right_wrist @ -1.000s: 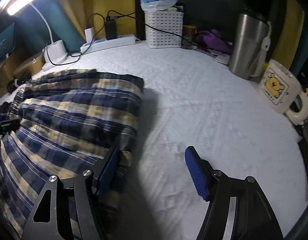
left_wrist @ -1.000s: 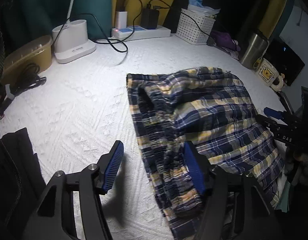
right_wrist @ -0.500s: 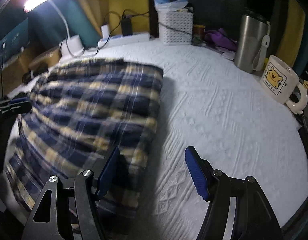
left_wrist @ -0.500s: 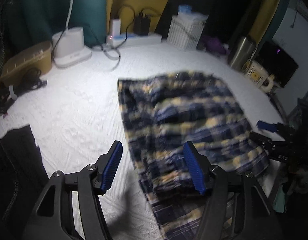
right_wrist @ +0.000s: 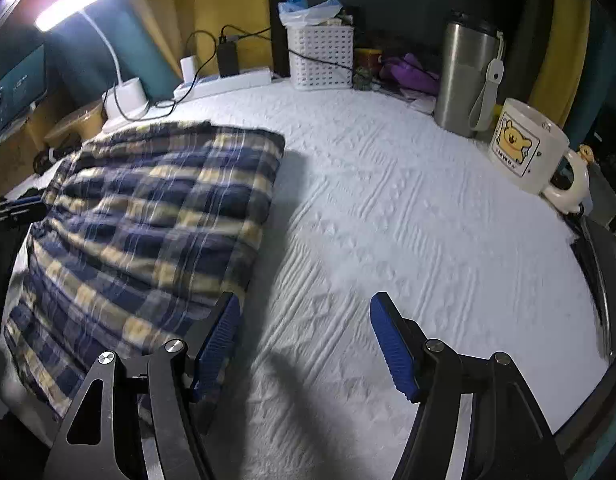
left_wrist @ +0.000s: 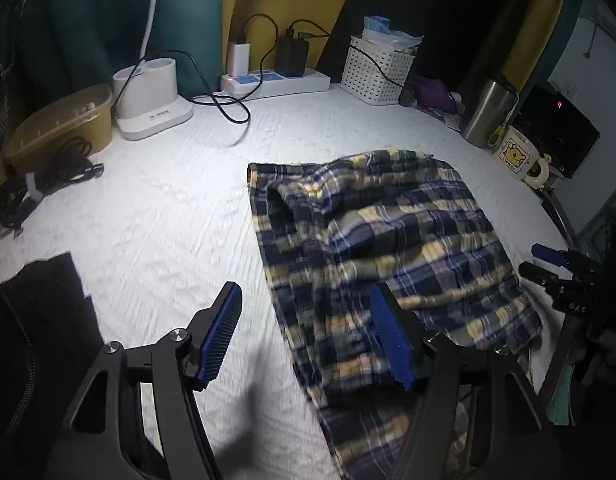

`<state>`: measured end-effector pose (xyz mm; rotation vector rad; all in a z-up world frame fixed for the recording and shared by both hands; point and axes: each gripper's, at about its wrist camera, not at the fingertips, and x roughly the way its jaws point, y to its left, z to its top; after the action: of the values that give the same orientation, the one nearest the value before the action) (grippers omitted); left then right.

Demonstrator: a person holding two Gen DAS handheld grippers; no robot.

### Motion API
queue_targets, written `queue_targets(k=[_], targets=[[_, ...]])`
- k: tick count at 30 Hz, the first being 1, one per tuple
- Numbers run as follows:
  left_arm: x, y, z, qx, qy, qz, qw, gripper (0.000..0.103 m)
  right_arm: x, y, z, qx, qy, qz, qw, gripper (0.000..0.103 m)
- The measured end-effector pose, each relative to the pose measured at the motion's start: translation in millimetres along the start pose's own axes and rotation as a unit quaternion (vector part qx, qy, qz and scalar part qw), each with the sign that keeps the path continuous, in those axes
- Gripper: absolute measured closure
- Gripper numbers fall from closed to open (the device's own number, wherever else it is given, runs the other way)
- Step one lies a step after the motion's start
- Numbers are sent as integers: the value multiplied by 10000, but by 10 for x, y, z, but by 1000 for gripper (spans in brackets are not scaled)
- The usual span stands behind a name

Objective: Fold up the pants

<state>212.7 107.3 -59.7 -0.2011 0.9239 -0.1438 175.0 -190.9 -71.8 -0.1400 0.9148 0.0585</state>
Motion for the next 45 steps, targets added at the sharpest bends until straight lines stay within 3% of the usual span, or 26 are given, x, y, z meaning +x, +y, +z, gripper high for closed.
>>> queue_targets(k=[7,9,12,15,20,25,27,28,32,45], targets=[[331,128,145,-314,290,-235,9988,35,70,-88,219,38,-68,30,10000,34],[438,145,144,-382,461,-337,9976,20,107,-120,276,61,-70,36,10000,34],[483,31,155,-66,497,-320,9982,9,152,-156,351,126,-102,73,9998,33],[540,-75,166,190,526,-263,9981,8,208,-182,409,204,-135,178,9995,32],[615,-147,228,197,459,-384,9980,8,344,-189,471,227,-91,262,9994,32],[645,-256,243,448,389,-228,9980,25,471,-136,543,194,-76,387,9990,32],[642,-263,250,483,370,-265,9978,39,526,-106,588,194,-73,495,9986,32],[644,-257,255,476,355,-315,9977,41,550,-94,605,201,-76,560,9982,32],[651,-311,234,620,244,-364,9971,55,689,-15,673,194,-19,763,9969,18],[640,-306,219,606,109,-436,9971,60,857,175,797,71,-27,1027,9947,17]])
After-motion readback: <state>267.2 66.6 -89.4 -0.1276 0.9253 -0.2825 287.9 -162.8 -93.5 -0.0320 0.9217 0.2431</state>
